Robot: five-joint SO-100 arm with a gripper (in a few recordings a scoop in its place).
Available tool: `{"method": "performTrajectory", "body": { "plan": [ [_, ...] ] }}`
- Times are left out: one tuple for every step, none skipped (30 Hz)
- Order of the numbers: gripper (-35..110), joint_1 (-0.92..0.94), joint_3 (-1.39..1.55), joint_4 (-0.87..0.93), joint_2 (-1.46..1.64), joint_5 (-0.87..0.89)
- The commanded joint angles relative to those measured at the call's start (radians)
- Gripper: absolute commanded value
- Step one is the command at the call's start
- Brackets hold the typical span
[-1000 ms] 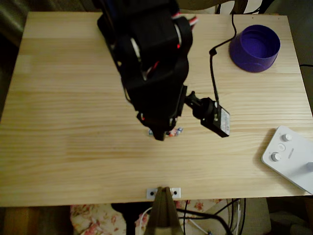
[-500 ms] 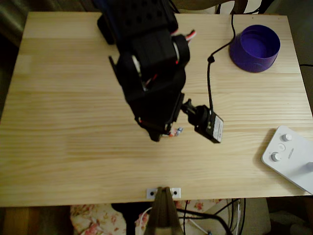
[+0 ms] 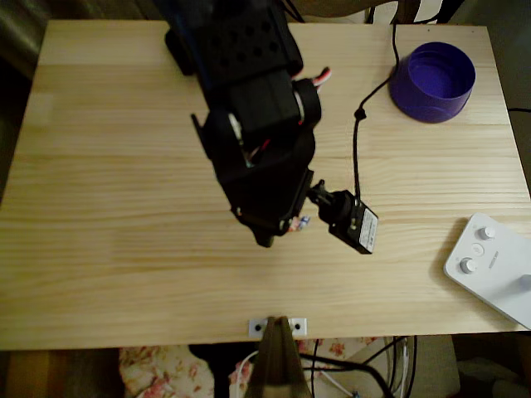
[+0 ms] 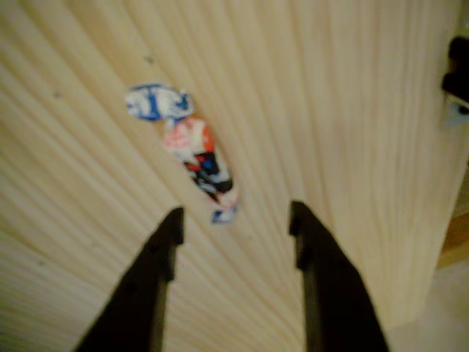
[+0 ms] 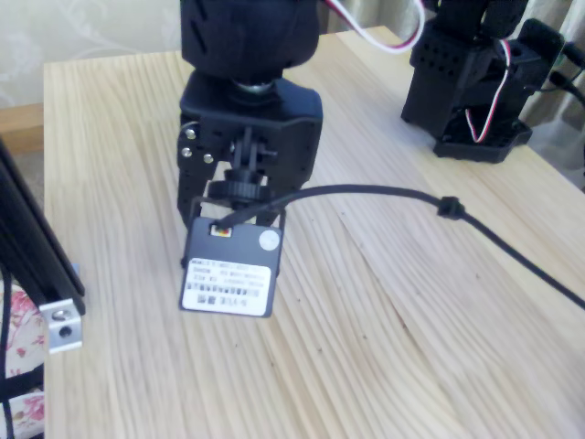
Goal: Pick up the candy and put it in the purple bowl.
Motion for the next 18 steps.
{"method": "performTrajectory", "body": {
  "plan": [
    [22,-0.009,-0.034,0.008,0.035,0.005],
    [22,-0.009,-0.031,0.009,0.035,0.008],
    [22,-0.011,-0.026,0.011,0.034,0.011],
    [22,-0.012,-0.025,0.011,0.031,0.017],
    [22,-0.014,-0.023,0.011,0.028,0.023],
    [22,-0.015,-0.023,0.011,0.023,0.032],
    [22,-0.017,-0.023,0.012,0.018,0.043],
    [22,-0.02,-0.023,0.014,0.014,0.051],
    [22,-0.023,-0.021,0.014,0.012,0.06],
    [22,-0.026,-0.017,0.009,0.012,0.066],
    [22,-0.028,-0.011,0.0,0.012,0.069],
    [22,-0.029,-0.005,-0.009,0.014,0.072],
    [22,-0.031,0.005,-0.017,0.014,0.074],
    [22,-0.034,0.011,-0.023,0.014,0.075],
    [22,-0.035,0.015,-0.029,0.014,0.077],
    [22,-0.038,0.021,-0.035,0.012,0.08],
    [22,-0.041,0.026,-0.041,0.012,0.083],
    [22,-0.046,0.028,-0.048,0.012,0.086]
  ]
}}
